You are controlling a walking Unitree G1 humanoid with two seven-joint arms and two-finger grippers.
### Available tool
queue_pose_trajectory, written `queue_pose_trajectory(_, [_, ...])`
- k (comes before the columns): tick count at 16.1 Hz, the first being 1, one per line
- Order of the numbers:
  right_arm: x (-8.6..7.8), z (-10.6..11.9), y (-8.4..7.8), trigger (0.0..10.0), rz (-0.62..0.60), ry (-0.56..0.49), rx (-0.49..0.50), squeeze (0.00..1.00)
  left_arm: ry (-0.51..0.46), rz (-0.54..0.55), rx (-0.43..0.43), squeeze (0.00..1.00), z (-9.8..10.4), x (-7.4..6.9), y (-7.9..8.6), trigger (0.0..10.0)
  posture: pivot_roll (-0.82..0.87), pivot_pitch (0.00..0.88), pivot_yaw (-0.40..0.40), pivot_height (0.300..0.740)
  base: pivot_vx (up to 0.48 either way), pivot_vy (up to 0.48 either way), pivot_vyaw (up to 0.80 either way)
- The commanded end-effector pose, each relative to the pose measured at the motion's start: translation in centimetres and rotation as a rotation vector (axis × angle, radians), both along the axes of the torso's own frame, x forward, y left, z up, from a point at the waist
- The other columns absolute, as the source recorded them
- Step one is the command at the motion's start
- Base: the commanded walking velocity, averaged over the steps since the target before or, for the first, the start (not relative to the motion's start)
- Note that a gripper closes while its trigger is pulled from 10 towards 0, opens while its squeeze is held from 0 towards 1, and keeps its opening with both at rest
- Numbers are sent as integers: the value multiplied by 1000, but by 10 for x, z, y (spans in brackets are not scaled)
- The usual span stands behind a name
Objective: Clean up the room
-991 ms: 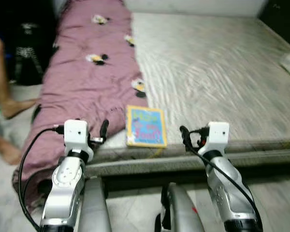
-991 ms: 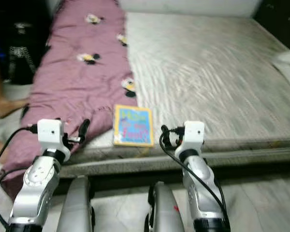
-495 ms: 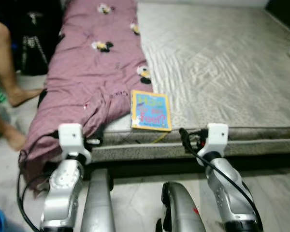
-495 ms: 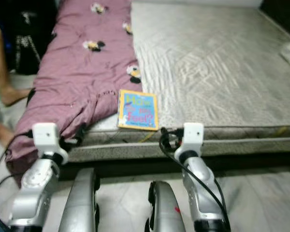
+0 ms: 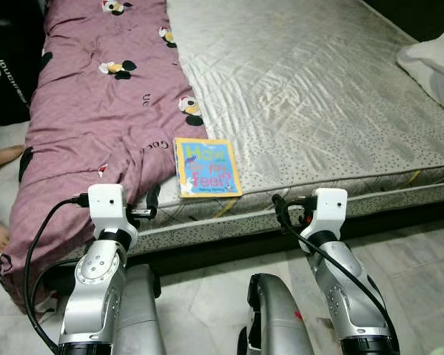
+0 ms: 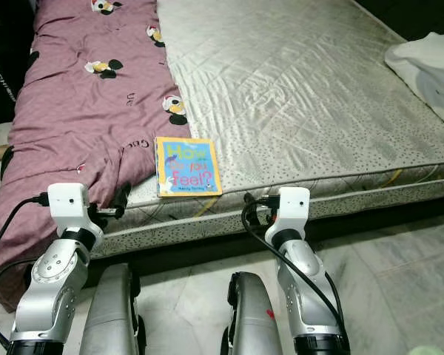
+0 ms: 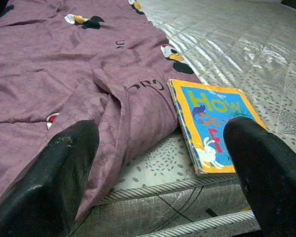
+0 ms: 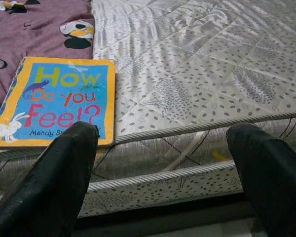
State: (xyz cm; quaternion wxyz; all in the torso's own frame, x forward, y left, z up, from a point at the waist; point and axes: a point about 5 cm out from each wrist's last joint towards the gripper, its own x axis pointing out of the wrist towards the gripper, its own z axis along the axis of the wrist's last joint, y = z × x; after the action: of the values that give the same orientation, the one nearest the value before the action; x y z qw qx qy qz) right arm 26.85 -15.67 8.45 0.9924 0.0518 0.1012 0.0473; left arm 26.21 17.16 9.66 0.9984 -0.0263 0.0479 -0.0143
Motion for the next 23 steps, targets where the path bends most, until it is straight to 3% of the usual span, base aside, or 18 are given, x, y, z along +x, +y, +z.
queue_pose_trajectory(1, [0,4,-2,10000,-11,-11,-6,0,9,11,7,0,0,1,3,10000,-38,105,-74,582,307,0,0])
queue_pose_trajectory(11, [1,2,-2,10000,-9,-5,-22,0,21,8,18,0,-2,2,3,10000,-32,91,-75,582,360,0,0])
queue_pose_trajectory(16, [1,2,-2,10000,-5,-5,-23,0,70,47,17,0,-9,5,4,10000,-32,91,-79,582,0,0,0])
queue_pose_trajectory(20, [-3,3,-2,10000,0,-3,-23,0,146,17,-48,0,-18,20,-3,10000,-55,106,-84,582,0,0,0])
queue_pose_trajectory(23, [-5,4,-3,10000,-5,0,-22,0,142,27,-80,0,-17,33,-5,10000,-70,115,-84,552,0,0,0])
